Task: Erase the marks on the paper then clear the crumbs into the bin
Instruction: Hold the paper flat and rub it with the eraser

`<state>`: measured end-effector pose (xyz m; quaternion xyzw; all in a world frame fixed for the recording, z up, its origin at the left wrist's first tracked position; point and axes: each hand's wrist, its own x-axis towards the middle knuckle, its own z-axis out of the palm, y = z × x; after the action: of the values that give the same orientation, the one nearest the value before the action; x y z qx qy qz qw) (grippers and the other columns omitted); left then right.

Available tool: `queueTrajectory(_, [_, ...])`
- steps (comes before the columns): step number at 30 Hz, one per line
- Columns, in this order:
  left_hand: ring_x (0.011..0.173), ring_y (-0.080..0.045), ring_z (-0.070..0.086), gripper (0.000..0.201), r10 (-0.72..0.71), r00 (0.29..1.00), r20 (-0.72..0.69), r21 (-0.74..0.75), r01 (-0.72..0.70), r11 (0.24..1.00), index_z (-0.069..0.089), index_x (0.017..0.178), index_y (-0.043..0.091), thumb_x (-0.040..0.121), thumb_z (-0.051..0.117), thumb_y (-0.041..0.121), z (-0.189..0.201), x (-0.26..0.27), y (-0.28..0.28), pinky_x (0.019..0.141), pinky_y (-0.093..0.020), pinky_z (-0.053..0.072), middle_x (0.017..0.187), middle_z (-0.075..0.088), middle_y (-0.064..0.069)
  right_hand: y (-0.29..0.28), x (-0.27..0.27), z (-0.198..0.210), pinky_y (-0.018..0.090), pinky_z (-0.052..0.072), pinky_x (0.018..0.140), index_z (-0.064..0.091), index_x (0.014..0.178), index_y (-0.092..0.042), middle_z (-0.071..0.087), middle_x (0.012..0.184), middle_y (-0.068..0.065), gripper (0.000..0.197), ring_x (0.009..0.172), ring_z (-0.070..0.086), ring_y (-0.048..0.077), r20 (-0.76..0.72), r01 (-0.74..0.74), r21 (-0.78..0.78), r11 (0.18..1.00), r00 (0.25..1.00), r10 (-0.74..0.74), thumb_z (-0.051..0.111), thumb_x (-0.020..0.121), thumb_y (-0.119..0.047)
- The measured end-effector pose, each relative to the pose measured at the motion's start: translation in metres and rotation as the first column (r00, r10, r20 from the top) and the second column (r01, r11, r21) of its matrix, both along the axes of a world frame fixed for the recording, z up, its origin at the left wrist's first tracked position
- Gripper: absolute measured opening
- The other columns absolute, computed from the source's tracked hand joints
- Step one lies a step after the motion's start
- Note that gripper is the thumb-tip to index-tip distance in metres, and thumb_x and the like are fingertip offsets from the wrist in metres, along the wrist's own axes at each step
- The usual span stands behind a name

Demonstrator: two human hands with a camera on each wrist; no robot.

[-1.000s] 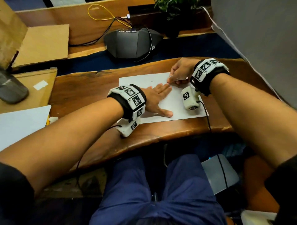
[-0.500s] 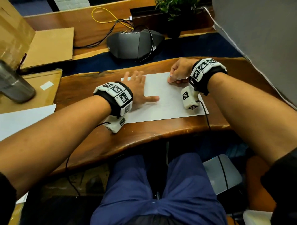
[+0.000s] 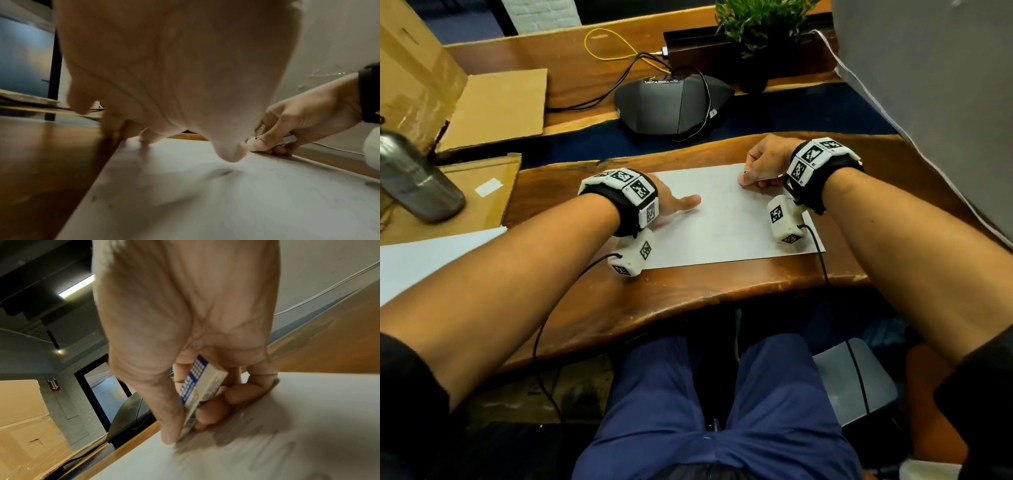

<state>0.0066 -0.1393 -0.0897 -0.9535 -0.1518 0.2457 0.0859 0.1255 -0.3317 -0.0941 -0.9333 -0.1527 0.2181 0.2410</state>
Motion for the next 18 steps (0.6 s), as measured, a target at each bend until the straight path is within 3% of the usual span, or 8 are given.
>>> queueTrajectory(2, [0.129, -0.034, 0.046, 0.101, -0.024, 1.0, -0.01, 0.095, 0.025, 0.995, 0.053, 0.137, 0.009, 0.081, 0.022, 0.086, 0.003, -0.001, -0.006, 0.11, -0.051, 0.031, 0.14, 0.051, -0.015, 0.0, -0.002, -0.001, 0.017, 0.044, 0.042, 0.067, 0.077, -0.019, 0.065, 0.068, -0.001, 0.015, 0.06, 0.06, 0.012, -0.002, 0.003, 0.001, 1.0, 1.0, -0.003, 0.079, 0.085, -0.025])
queueTrajectory(4, [0.136, -0.037, 0.035, 0.103, -0.059, 0.995, 0.085, 0.147, 0.046, 0.988, 0.048, 0.141, 0.013, 0.076, 0.028, 0.09, 0.005, -0.001, -0.011, 0.111, -0.06, 0.023, 0.15, 0.039, -0.014, -0.002, -0.002, 0.0, 0.013, 0.042, 0.037, 0.065, 0.076, -0.016, 0.063, 0.068, 0.0, 0.016, 0.051, 0.059, 0.008, -0.019, 0.018, 0.031, 0.999, 1.0, -0.017, 0.077, 0.087, -0.019])
queueTrajectory(6, [0.146, -0.033, 0.019, 0.106, -0.194, 0.963, 0.189, 0.062, 0.186, 0.981, 0.027, 0.152, 0.014, 0.077, 0.035, 0.087, -0.005, 0.006, -0.013, 0.115, -0.06, 0.018, 0.161, 0.018, -0.01, -0.001, -0.001, 0.0, 0.013, 0.042, 0.038, 0.064, 0.075, -0.016, 0.063, 0.067, 0.001, 0.018, 0.044, 0.059, 0.005, -0.02, 0.018, 0.042, 0.999, 1.0, -0.017, 0.077, 0.087, -0.018])
queueTrajectory(8, [0.151, -0.025, -0.002, 0.103, -0.347, 0.926, 0.147, -0.132, 0.366, 0.921, 0.002, 0.158, 0.018, 0.084, 0.037, 0.079, -0.015, 0.012, -0.017, 0.12, -0.056, 0.006, 0.165, -0.006, -0.003, 0.0, -0.002, 0.0, 0.017, 0.045, 0.044, 0.066, 0.074, -0.018, 0.066, 0.065, -0.001, 0.018, 0.054, 0.062, 0.01, 0.003, 0.001, 0.003, 1.0, 1.0, -0.001, 0.08, 0.084, -0.023])
queueTrajectory(10, [0.151, -0.022, -0.011, 0.094, -0.385, 0.917, 0.101, -0.256, 0.398, 0.881, -0.007, 0.157, 0.022, 0.089, 0.034, 0.073, -0.023, 0.016, -0.014, 0.121, -0.05, -0.001, 0.164, -0.016, 0.001, 0.001, -0.002, 0.001, 0.022, 0.046, 0.05, 0.069, 0.073, -0.02, 0.068, 0.064, -0.003, 0.018, 0.06, 0.062, 0.014, 0.006, -0.007, -0.015, 1.0, 1.0, 0.007, 0.082, 0.081, -0.028])
queueTrajectory(12, [0.151, -0.022, -0.012, 0.09, -0.286, 0.952, 0.109, -0.284, 0.305, 0.909, -0.009, 0.157, 0.023, 0.092, 0.031, 0.071, -0.026, 0.014, -0.005, 0.121, -0.049, -0.001, 0.163, -0.019, 0.001, 0.001, -0.002, 0.0, 0.021, 0.046, 0.048, 0.069, 0.073, -0.019, 0.068, 0.064, -0.002, 0.018, 0.054, 0.06, 0.012, -0.002, -0.011, -0.002, 1.0, 1.0, 0.011, 0.082, 0.081, -0.027])
queueTrajectory(14, [0.151, -0.024, -0.008, 0.096, -0.153, 0.982, 0.111, -0.212, 0.174, 0.962, -0.008, 0.157, 0.019, 0.089, 0.03, 0.075, -0.027, 0.011, 0.01, 0.122, -0.048, 0.002, 0.163, -0.017, -0.002, 0.001, -0.002, 0.0, 0.02, 0.046, 0.045, 0.068, 0.073, -0.019, 0.067, 0.064, -0.001, 0.018, 0.052, 0.059, 0.011, 0.001, -0.007, 0.006, 1.0, 1.0, 0.007, 0.081, 0.081, -0.026])
queueTrajectory(18, [0.146, -0.036, 0.022, 0.117, 0.11, 0.991, 0.078, 0.017, -0.112, 0.994, 0.016, 0.156, 0.01, 0.073, 0.029, 0.092, -0.019, -0.001, 0.03, 0.118, -0.053, 0.018, 0.161, 0.019, -0.014, 0.002, -0.003, 0.001, 0.019, 0.045, 0.041, 0.067, 0.074, -0.019, 0.066, 0.064, -0.001, 0.018, 0.052, 0.06, 0.012, 0.0, 0.003, -0.005, 1.0, 1.0, -0.003, 0.08, 0.083, -0.025])
